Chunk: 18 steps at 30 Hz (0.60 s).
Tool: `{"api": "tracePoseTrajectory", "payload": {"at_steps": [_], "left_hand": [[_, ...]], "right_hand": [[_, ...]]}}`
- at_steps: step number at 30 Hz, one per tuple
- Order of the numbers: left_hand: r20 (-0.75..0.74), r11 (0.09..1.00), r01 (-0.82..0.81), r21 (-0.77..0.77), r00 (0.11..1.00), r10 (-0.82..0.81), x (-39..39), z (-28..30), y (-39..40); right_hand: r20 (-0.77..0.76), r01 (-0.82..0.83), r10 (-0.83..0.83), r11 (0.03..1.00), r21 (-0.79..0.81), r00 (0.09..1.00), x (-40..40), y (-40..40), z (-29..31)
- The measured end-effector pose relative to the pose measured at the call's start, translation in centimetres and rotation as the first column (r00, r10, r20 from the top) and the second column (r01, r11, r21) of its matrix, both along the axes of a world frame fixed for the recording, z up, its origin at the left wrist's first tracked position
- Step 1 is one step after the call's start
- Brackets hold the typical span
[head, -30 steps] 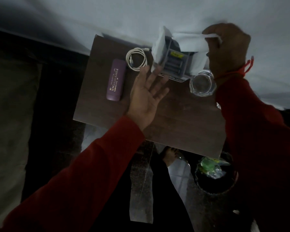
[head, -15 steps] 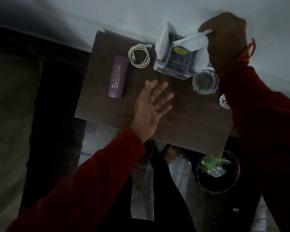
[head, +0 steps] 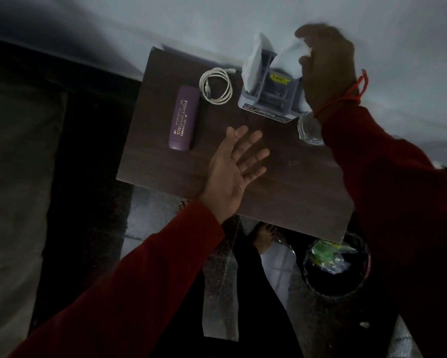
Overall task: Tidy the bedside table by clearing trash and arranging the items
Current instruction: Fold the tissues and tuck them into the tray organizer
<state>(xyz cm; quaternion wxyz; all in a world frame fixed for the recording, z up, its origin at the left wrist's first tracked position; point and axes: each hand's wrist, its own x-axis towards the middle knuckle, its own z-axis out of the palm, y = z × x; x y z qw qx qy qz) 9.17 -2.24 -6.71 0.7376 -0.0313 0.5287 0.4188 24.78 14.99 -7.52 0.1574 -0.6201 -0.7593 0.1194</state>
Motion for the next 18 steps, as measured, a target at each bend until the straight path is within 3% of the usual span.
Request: {"api": "tracePoseTrajectory", "payload": {"at_steps": [2, 7, 11, 15, 18], "left_hand": [[-0.005, 1.0, 0.003, -0.001, 1.0, -0.003, -0.1, 0.0, -0.1], [-0.018, 1.0, 0.006, 0.004, 1.0, -0.006, -0.3, -0.2, -0.1], [-0.046, 1.0, 0.011, 0.027, 0.999, -0.01, -0.3, -0.2, -0.1], [-0.195, 0.992, -0.001, 0.128, 0.98, 0.026, 0.3, -0.2, 0.1], [-0.347, 0.976, 0.027, 0.218, 0.936, 0.052, 0.8, -0.4, 0.8]], "right_hand": [[-0.08, 0.051, -0.054, 0.998, -0.04, 0.995, 0.2, 0.0, 0.1], [0.094, 0.015, -0.005, 0.995, -0.1, 0.996, -0.6, -0.9, -0.5], [-0.009, 0.088, -0.087, 0.992, 0.092, 0.996, -0.4, -3.0, 0.3], [-0.103, 0.113, -0.095, 0.975, 0.19, 0.99, 0.3, -7.4, 0.8], [-0.151, 0.109, -0.085, 0.981, 0.16, 0.985, 1.3, -10.8, -0.1]]}}
